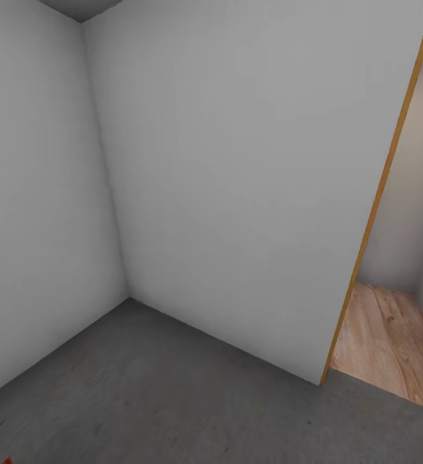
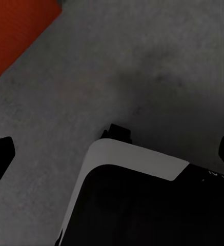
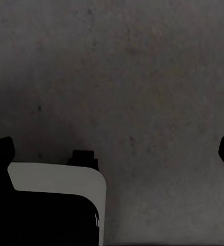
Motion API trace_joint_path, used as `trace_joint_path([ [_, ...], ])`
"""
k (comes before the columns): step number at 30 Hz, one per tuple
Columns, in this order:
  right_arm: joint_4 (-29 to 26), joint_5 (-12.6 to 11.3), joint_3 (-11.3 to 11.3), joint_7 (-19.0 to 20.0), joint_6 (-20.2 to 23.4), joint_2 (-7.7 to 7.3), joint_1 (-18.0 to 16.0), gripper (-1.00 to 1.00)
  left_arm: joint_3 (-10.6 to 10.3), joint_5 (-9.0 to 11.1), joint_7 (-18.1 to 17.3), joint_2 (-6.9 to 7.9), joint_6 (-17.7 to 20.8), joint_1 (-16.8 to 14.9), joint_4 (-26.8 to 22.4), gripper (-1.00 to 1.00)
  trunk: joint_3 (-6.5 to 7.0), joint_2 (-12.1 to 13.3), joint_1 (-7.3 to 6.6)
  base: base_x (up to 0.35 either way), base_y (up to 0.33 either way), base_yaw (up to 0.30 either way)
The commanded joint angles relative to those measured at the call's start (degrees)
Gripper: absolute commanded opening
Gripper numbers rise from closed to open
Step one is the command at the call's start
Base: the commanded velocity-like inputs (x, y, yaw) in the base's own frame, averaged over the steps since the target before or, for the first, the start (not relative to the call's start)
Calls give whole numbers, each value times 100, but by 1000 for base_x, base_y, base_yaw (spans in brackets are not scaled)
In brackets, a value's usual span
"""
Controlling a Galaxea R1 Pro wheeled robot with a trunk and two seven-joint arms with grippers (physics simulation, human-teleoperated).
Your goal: Move the two storage containers from the living room to the garage. In the garage, place one container on the floor and stack the other container on top of it (either order is fine).
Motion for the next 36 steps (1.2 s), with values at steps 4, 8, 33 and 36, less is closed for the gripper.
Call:
trace_joint_path([
  [4, 15, -43, 48, 1, -25, 2, -7, 100, -49, 46, 19, 4, -14, -3, 0, 100, -7, -4, 0, 0, 0, -229],
  [8, 16, -45, 48, 1, -28, 2, -7, 100, -49, 45, 19, 5, -17, -2, 0, 100, -7, -4, 0, 0, 0, -230],
  [33, 16, -38, 48, 1, -30, -4, -7, 100, -49, 45, 19, -2, -16, -2, 0, 100, -7, -4, 0, 0, 0, -249],
  [36, 15, -38, 48, 1, -31, -5, -7, 100, -49, 45, 19, -8, -13, -2, 4, 100, -7, -4, 0, 0, 0, -260],
])
